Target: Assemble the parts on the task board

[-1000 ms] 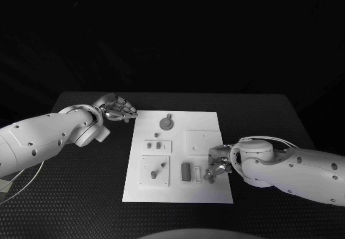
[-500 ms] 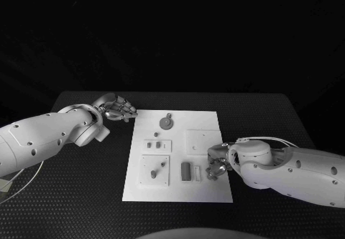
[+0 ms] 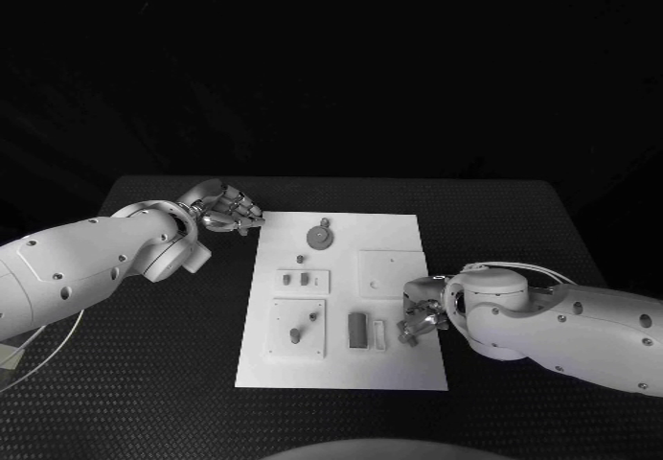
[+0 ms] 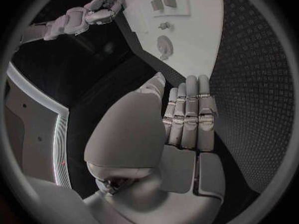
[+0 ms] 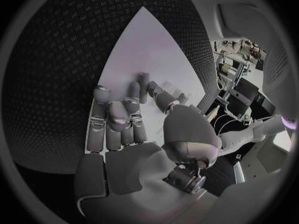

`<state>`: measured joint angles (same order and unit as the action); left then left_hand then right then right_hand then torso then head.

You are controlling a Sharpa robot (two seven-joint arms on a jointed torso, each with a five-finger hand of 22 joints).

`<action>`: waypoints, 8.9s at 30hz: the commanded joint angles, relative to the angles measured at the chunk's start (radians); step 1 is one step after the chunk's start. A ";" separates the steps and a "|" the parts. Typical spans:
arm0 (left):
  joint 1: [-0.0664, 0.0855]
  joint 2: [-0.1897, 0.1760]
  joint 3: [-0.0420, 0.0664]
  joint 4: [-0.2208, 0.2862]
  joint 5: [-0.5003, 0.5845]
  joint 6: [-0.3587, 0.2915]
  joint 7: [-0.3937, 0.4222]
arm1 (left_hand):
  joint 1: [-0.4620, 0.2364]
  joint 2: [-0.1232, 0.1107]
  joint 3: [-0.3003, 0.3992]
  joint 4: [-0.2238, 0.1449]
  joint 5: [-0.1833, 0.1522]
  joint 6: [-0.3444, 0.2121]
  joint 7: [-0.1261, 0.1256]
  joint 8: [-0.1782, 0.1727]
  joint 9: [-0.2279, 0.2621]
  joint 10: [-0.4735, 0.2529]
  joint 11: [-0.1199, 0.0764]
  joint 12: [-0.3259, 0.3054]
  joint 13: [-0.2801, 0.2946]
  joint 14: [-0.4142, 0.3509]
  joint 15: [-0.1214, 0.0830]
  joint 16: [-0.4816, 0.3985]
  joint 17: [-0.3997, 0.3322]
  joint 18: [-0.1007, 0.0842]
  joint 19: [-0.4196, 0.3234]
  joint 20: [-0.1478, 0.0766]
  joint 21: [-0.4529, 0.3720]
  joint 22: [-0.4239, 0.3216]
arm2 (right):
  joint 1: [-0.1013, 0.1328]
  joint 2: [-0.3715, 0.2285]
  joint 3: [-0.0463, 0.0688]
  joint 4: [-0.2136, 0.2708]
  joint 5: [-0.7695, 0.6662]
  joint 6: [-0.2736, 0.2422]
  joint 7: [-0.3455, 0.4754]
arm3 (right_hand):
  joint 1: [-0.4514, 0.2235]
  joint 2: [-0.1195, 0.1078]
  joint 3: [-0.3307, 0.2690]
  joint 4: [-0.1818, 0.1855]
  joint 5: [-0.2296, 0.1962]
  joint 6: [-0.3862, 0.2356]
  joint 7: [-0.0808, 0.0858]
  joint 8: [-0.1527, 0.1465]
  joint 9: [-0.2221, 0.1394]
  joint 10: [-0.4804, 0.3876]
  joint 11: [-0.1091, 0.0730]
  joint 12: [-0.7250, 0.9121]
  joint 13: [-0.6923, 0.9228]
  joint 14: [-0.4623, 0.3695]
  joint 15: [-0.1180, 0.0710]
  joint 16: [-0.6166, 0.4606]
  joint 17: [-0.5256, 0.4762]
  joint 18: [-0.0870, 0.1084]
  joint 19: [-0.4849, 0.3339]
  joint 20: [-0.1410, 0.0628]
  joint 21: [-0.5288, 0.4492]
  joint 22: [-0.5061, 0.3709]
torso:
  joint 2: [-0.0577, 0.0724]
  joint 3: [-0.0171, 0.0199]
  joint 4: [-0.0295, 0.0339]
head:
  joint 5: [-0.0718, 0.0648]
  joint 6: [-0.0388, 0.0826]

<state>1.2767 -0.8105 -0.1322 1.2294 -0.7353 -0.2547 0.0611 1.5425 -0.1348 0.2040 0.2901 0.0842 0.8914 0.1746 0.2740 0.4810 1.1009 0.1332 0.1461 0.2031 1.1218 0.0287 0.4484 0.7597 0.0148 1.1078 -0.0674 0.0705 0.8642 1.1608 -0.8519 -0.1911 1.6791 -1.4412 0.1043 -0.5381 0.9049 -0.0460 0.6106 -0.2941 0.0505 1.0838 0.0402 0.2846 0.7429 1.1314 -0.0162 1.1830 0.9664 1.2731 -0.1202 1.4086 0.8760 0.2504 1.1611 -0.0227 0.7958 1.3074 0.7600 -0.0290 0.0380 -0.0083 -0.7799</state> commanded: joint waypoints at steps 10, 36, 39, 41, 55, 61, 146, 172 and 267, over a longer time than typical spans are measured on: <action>0.001 0.002 0.000 0.003 -0.006 0.018 0.000 | -0.011 -0.001 0.006 -0.001 0.004 -0.005 -0.002 -0.002 0.001 -0.007 0.000 0.007 -0.001 0.008 0.002 -0.005 0.003 0.012 0.005 -0.001 0.003 0.001 | -0.001 -0.020 -0.008 -0.027 0.403 -0.180 0.011 | 0.011 0.053 -0.004 0.005 0.003 -0.024 0.044 -0.038 -0.110 0.014 -0.010 0.002 -0.003 0.013 -0.008 0.003 -0.002 0.011 0.008 0.004 0.008 0.019 | 0.000 -0.0001 -0.0005 | 0.000 0.002; 0.001 0.003 0.000 0.004 -0.009 0.021 -0.002 | -0.010 -0.002 0.006 -0.001 0.004 -0.004 -0.003 -0.002 0.001 -0.007 -0.001 0.008 -0.001 0.009 0.001 -0.007 0.005 0.012 0.005 -0.002 0.004 0.002 | -0.001 0.005 -0.008 0.007 0.513 -0.230 0.014 | -0.027 0.053 -0.003 0.011 0.003 -0.020 0.042 -0.040 -0.116 0.017 -0.012 0.001 -0.004 0.015 -0.011 0.003 -0.003 0.011 0.014 0.002 0.006 0.017 | 0.000 0.0005 -0.0009 | 0.001 0.001; 0.001 0.001 0.000 0.004 -0.009 0.022 -0.002 | -0.010 -0.002 0.006 -0.001 0.004 -0.004 -0.003 -0.002 0.001 -0.007 -0.001 0.008 -0.001 0.009 0.001 -0.007 0.005 0.012 0.005 -0.002 0.004 0.002 | -0.002 0.006 -0.008 0.011 0.513 -0.221 0.014 | -0.027 0.053 -0.003 0.011 0.003 -0.020 0.042 -0.040 -0.116 0.017 -0.012 0.001 -0.004 0.015 -0.011 0.003 -0.003 0.011 0.014 0.002 0.006 0.017 | 0.001 0.0004 -0.0002 | 0.001 0.000; 0.001 0.001 0.000 0.004 -0.009 0.022 -0.003 | -0.010 -0.002 0.006 -0.001 0.004 -0.004 -0.003 -0.002 0.001 -0.007 -0.001 0.008 -0.001 0.009 0.001 -0.007 0.005 0.012 0.005 -0.002 0.004 0.002 | -0.002 0.006 -0.008 0.013 0.513 -0.218 0.013 | -0.028 0.053 -0.003 0.011 0.003 -0.020 0.042 -0.040 -0.116 0.017 -0.012 0.001 -0.004 0.015 -0.011 0.003 -0.003 0.011 0.014 0.002 0.006 0.017 | 0.001 0.0005 -0.0002 | 0.002 -0.001; 0.001 -0.001 0.000 0.005 -0.011 0.025 -0.005 | -0.011 -0.002 0.006 -0.001 0.004 -0.004 -0.003 -0.002 0.002 -0.007 -0.001 0.008 -0.002 0.010 0.001 -0.008 0.007 0.012 0.005 -0.001 0.004 0.002 | -0.004 0.004 -0.008 0.019 0.512 -0.206 0.010 | -0.034 0.052 -0.002 0.012 0.003 -0.020 0.043 -0.041 -0.117 0.017 -0.012 0.000 -0.004 0.015 -0.011 0.003 -0.003 0.011 0.014 0.002 0.006 0.017 | 0.000 0.0011 -0.0005 | 0.004 -0.002; 0.001 -0.001 0.000 0.005 -0.011 0.026 -0.005 | -0.011 -0.002 0.007 -0.001 0.004 -0.004 -0.003 -0.002 0.002 -0.007 -0.001 0.008 -0.002 0.010 0.001 -0.009 0.007 0.012 0.005 -0.002 0.004 0.002 | -0.004 0.003 -0.008 0.020 0.512 -0.202 0.010 | -0.035 0.051 -0.001 0.012 0.003 -0.020 0.043 -0.041 -0.117 0.017 -0.012 0.000 -0.005 0.015 -0.011 0.002 -0.003 0.011 0.015 0.002 0.005 0.017 | 0.001 0.0006 -0.0006 | 0.003 -0.003; 0.001 -0.001 0.000 0.003 -0.016 0.033 -0.012 | -0.011 -0.002 0.006 -0.001 0.003 -0.005 -0.002 -0.002 0.002 -0.007 -0.001 0.010 -0.003 0.012 0.001 -0.014 0.014 0.012 0.005 -0.002 0.004 0.004 | -0.033 0.017 -0.008 -0.029 0.463 -0.115 0.028 | -0.046 0.010 0.016 0.015 0.002 -0.025 0.044 -0.036 -0.121 0.010 -0.011 0.002 -0.005 0.016 -0.010 -0.002 -0.005 0.011 0.021 0.001 -0.004 0.019 | 0.000 0.0011 -0.0002 | 0.007 -0.004; 0.000 0.017 0.000 -0.020 0.092 -0.023 0.045 | -0.019 -0.003 0.002 -0.001 -0.005 -0.005 -0.003 -0.002 0.002 -0.001 -0.003 0.015 -0.002 0.013 0.000 -0.020 0.020 0.012 0.004 -0.002 0.004 0.005 | 0.033 0.012 0.065 -0.216 0.638 -0.310 0.350 | -0.063 -0.169 0.049 0.203 0.002 -0.118 0.075 -0.076 -0.131 -0.010 0.019 0.003 -0.003 0.010 0.016 -0.009 -0.006 0.011 0.017 -0.002 -0.015 0.020 | -0.003 0.0020 -0.0015 | -0.006 0.088; -0.227 0.030 0.132 0.341 0.735 -0.515 0.459 | -1.543 0.135 -0.204 -0.290 -0.084 -0.891 -0.175 -0.274 -0.481 -1.101 -0.133 -0.146 -0.203 -1.122 -0.029 -0.448 -0.760 -0.015 -1.108 0.067 -0.071 -0.864 | -0.111 0.072 0.191 -0.109 1.441 -0.874 1.058 | -0.905 0.046 -0.611 0.294 -0.050 -1.084 -0.040 -0.285 -0.743 -1.131 0.016 -1.183 -0.966 -1.273 0.120 -1.409 -0.876 -0.250 -1.161 0.023 -0.796 -1.307 | -0.216 0.0290 -0.0380 | 0.008 0.180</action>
<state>1.0494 -0.7805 -0.0010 1.5668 -0.0088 -0.7451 0.4919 0.0073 0.0004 -0.0017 0.0047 0.0046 0.0051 -0.0002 0.0066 0.0008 0.0053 0.0000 0.0067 0.0010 0.0069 -0.0033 0.0069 0.0010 0.0158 0.0037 -0.0001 0.0048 0.0009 1.0504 -0.7796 -0.0002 1.5679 -0.0162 -0.7437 0.4923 0.0058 -0.0001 0.0045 0.0000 0.0069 0.0043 0.0001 0.0035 0.0009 0.0037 -0.0001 0.0067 0.0010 0.0045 0.0004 0.0035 0.0009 0.0140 0.0053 0.0002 0.0035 0.0009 0.5445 0.0001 0.0000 0.0000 -0.6000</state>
